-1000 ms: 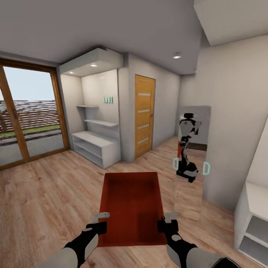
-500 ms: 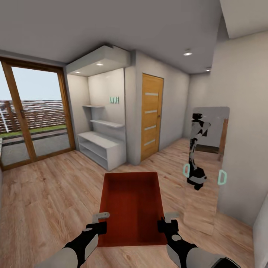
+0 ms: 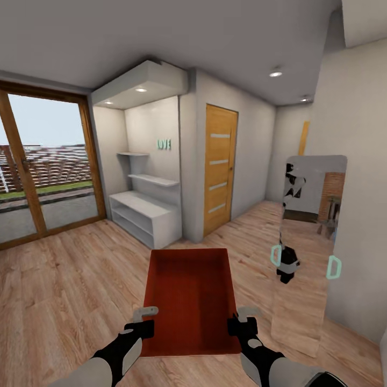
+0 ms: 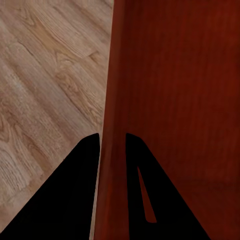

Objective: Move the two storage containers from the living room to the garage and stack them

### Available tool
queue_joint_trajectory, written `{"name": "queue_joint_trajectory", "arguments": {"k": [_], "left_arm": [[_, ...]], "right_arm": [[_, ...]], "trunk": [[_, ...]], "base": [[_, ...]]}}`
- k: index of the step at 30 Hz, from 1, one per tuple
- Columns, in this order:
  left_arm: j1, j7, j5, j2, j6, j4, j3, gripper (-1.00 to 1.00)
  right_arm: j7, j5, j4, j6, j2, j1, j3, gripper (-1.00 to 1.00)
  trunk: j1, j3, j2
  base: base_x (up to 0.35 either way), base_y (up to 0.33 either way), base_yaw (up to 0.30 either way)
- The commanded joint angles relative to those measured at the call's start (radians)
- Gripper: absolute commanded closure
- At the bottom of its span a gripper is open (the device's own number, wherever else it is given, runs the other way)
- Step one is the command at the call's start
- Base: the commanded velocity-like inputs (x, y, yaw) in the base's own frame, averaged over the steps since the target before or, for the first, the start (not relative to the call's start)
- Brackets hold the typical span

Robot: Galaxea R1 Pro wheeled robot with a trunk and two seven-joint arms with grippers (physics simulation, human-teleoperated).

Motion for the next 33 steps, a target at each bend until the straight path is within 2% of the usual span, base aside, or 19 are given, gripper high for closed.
{"name": "queue_joint_trajectory", "arguments": {"k": [1, 8, 23, 33], "left_arm": [[0.000, 0.020, -0.009, 0.003, 0.004, -0.004, 0.017, 1.00], [0.000, 0.020, -0.009, 0.003, 0.004, -0.005, 0.017, 1.00], [0.000, 0.020, -0.009, 0.003, 0.004, -0.006, 0.017, 1.00], [0.000, 0.020, -0.009, 0.003, 0.004, -0.005, 0.017, 1.00]], "right_arm": [[0.000, 0.004, -0.001, 0.001, 0.000, -0.001, -0.056, 1.00], [0.000, 0.004, -0.001, 0.001, 0.001, -0.001, -0.056, 1.00], [0.000, 0.003, -0.001, 0.001, 0.001, -0.001, -0.056, 1.00], [0.000, 0.003, -0.001, 0.001, 0.000, -0.001, -0.056, 1.00]], "trunk": [[0.001, -0.002, -0.002], [0.001, -0.002, -0.002], [0.001, -0.002, -0.002], [0.001, -0.002, -0.002]], "base": [[0.323, 0.000, 0.000], [0.323, 0.057, -0.079], [0.320, 0.161, -0.270], [0.314, 0.188, -0.023]]}}
